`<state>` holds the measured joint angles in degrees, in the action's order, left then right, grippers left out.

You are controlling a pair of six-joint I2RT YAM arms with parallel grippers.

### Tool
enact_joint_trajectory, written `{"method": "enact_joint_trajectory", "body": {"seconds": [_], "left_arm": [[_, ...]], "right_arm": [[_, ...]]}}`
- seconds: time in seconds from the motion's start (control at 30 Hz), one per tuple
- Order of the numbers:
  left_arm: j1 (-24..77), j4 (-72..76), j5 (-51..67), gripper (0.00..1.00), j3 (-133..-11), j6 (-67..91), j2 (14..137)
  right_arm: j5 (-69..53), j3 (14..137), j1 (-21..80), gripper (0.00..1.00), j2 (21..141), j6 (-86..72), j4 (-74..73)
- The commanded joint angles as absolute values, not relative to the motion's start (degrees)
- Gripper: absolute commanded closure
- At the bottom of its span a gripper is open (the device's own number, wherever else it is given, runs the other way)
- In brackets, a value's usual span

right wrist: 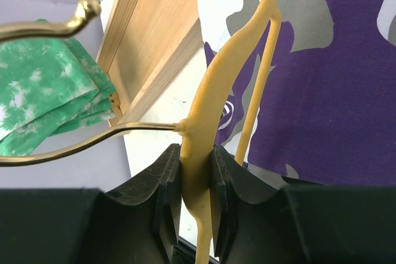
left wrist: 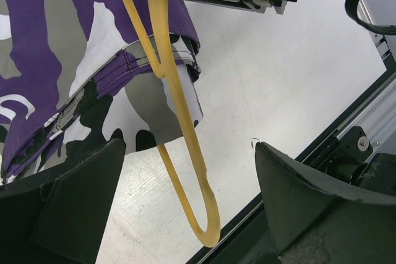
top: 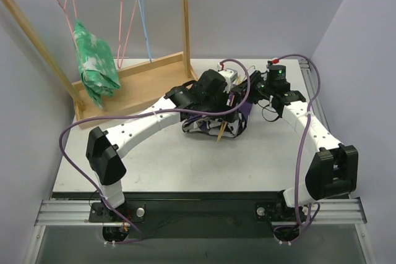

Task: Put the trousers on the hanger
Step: Place the hanger at the clothesline.

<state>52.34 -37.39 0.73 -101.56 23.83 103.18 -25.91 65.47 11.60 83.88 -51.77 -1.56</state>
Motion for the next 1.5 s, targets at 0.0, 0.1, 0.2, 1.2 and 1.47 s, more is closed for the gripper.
{"method": "enact_joint_trajectory", "body": {"seconds": [0.0,0.1,0.2,1.2,1.47], "left_arm": [[52.1,-38.8,0.7,0.03,-102.7,25.1,100.5],[52.1,-39.9,1.5,0.06,-103.4,25.3,102.5],[52.2,-40.3,2.3,0.16,-104.8,24.8,104.8],[49.8,-43.9,-15.4,1.00,-94.2,30.5,95.5],[46.3,-42.7,-21.8,1.00,-85.1,37.5,80.2]], "right_arm": [[-26.6,67.9,11.3,1.00,81.7,-51.8,0.3],[-26.6,68.2,11.4,1.00,81.4,-51.9,0.3],[-26.6,67.9,11.5,1.00,80.9,-51.9,0.3],[-29.4,65.7,12.2,0.24,74.6,-52.1,-7.1],[-32.0,60.6,12.0,0.22,65.1,-47.5,-12.6]]}}
